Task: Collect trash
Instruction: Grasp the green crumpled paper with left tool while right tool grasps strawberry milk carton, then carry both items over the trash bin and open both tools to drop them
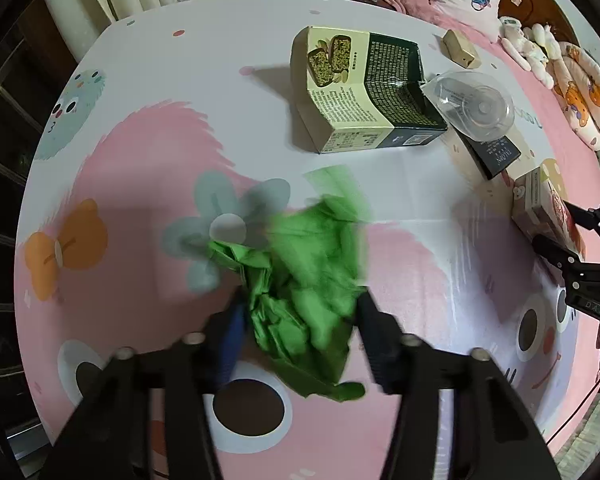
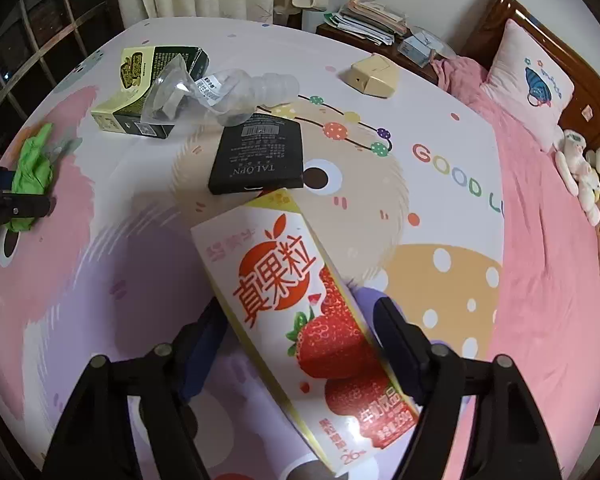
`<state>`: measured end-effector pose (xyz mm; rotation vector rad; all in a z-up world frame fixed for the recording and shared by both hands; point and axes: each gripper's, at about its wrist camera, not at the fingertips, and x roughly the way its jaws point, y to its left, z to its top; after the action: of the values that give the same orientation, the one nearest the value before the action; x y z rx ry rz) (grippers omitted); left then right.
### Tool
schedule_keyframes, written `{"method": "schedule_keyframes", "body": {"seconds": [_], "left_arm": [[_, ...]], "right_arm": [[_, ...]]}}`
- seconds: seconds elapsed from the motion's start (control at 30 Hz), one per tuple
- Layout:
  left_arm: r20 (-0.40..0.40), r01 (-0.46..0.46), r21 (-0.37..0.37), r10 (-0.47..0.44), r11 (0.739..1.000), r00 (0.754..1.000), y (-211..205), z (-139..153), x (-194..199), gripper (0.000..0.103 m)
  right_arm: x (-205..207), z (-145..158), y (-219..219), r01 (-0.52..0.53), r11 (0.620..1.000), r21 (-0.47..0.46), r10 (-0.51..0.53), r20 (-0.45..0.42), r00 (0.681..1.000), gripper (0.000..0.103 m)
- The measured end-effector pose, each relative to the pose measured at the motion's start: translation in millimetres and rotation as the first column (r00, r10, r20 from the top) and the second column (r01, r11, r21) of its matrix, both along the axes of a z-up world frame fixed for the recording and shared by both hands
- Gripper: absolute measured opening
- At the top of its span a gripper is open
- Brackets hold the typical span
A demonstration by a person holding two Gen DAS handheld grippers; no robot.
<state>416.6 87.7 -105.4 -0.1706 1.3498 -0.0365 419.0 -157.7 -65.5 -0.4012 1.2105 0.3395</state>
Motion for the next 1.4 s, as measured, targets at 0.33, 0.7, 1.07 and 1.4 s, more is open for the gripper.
{"method": "schedule_keyframes", "body": {"seconds": [0.33, 0.7, 1.07, 1.4], "left_arm": [[0.041, 0.034, 0.007, -0.034, 0.999, 0.999, -10.2, 20.1, -28.2, 0.037], [0.186, 0.154, 0.084, -0.168, 0.984, 0.968, -59.1, 91.0, -117.7, 0.037], [0.297, 0.174, 0.111, -0.2, 0.979, 0.934, -98.4, 151.7, -260.1, 0.037], [0.28, 0.169, 0.093, -0.189, 0.981, 0.941, -117.8, 146.2, -363.5, 0.037]], "right_arm": [[-44.9, 23.7, -0.1, 0.156, 0.971, 0.182, -0.162, 0.023, 0.986, 0.057], [-154.6, 67.7, 2.7, 0.292, 0.875, 0.386, -0.326, 0.023, 0.945, 0.056], [-296.0, 103.2, 8.2, 0.298, 0.832, 0.468, -0.343, 0.011, 0.939, 0.056], [-399.5, 95.1, 0.4, 0.265, 0.853, 0.449, -0.284, -0.028, 0.959, 0.056]]}}
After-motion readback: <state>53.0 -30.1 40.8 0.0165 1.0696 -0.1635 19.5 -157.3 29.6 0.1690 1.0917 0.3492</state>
